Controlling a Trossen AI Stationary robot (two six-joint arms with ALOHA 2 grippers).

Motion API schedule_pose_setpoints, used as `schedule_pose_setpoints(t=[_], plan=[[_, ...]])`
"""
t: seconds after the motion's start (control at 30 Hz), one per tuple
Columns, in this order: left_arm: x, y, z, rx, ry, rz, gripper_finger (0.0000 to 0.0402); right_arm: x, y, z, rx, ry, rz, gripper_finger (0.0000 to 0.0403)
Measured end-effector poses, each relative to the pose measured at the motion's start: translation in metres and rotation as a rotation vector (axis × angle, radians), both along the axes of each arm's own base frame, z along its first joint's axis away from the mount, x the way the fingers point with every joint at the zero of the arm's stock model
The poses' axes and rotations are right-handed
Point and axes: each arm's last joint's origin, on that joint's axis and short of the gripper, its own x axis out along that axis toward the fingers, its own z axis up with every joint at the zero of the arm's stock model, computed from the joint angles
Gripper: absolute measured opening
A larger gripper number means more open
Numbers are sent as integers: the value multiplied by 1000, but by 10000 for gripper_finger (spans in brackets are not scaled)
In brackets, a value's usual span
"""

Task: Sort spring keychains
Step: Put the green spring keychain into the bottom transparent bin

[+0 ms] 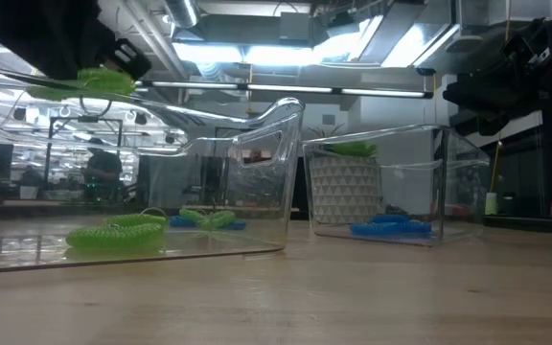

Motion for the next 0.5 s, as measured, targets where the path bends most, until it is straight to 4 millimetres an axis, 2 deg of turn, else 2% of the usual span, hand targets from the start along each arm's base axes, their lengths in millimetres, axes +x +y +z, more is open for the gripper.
schedule_pose_setpoints(t=[0.23, 0.5], plan=[[2, 0, -3, 17, 9, 9, 45, 0, 0, 0, 0, 0, 0, 67], [2, 1, -3, 32, 1, 53, 102, 0, 0, 0, 0, 0, 0, 67]])
